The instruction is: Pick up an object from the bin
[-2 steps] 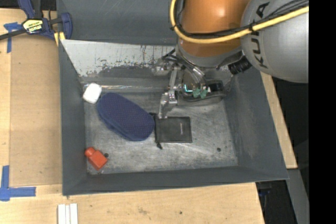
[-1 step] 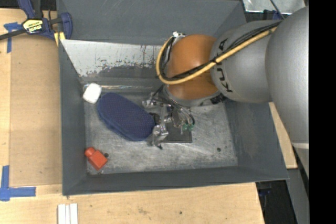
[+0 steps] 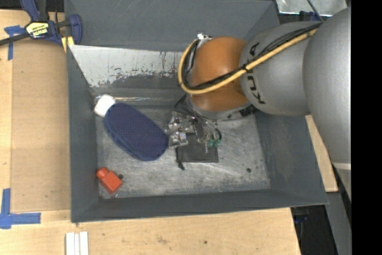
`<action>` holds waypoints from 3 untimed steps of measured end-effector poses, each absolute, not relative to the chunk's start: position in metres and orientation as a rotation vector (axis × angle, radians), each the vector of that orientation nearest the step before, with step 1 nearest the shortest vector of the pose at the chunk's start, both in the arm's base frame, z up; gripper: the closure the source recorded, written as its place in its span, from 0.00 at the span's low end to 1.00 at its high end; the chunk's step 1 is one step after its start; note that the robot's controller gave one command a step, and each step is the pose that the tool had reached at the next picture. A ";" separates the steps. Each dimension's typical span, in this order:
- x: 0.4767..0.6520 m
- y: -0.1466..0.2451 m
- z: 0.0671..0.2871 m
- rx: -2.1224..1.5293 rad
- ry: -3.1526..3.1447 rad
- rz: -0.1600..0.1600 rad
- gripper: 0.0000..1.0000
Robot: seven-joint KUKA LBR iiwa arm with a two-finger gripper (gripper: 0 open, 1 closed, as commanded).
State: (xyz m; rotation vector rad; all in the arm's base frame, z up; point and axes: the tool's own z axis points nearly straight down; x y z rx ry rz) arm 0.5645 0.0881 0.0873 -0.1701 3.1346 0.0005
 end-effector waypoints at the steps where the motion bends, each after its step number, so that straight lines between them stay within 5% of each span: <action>1: 0.562 0.113 0.215 -0.420 3.101 0.002 1.00; 2: 0.561 0.112 0.211 -0.416 3.111 0.001 0.00; 3: 0.539 0.124 0.081 -0.176 3.125 0.003 0.00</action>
Offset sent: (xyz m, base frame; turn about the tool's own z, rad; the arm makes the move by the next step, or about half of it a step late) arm -0.0047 0.0248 0.1227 -0.1601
